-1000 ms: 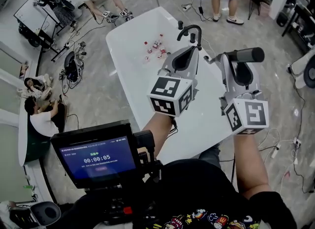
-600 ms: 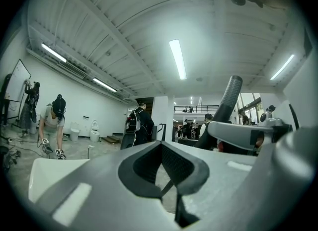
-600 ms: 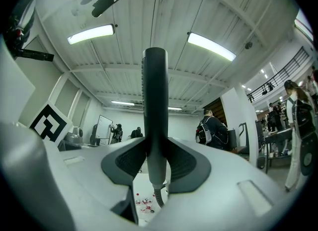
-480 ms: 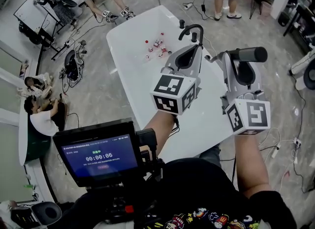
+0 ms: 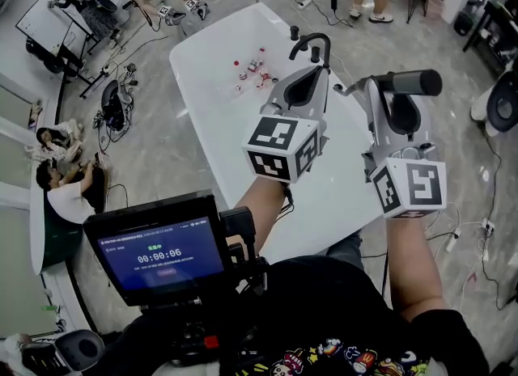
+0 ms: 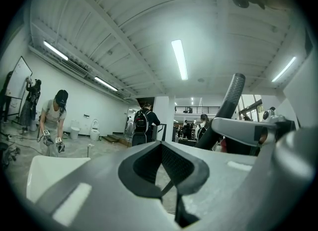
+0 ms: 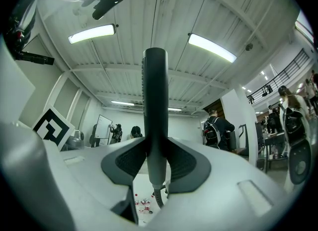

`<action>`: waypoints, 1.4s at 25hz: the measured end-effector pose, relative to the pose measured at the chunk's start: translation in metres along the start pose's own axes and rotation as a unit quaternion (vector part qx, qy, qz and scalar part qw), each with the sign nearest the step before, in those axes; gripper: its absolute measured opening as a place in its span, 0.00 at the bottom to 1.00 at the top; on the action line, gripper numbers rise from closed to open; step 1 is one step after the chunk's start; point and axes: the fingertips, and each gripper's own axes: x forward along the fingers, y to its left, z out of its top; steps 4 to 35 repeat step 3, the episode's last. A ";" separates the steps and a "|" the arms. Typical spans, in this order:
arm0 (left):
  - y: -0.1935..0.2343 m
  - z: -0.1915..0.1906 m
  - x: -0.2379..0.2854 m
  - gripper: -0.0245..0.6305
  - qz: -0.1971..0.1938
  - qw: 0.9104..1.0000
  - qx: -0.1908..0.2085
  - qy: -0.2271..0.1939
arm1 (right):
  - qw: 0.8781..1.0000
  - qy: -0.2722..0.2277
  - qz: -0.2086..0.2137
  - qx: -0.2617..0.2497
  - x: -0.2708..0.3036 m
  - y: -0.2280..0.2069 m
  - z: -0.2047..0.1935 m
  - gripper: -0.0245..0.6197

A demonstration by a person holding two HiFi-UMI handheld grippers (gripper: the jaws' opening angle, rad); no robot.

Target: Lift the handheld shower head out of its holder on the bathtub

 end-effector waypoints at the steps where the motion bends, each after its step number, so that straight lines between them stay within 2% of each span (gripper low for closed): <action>1: 0.000 0.000 0.000 0.04 0.000 1.000 0.000 -0.001 | 1.000 -0.001 0.000 -0.001 0.000 0.000 0.000 0.28; 35: 0.000 0.001 0.001 0.04 -0.001 1.000 0.000 -0.002 | 1.000 -0.003 0.000 -0.003 -0.001 0.000 0.002 0.28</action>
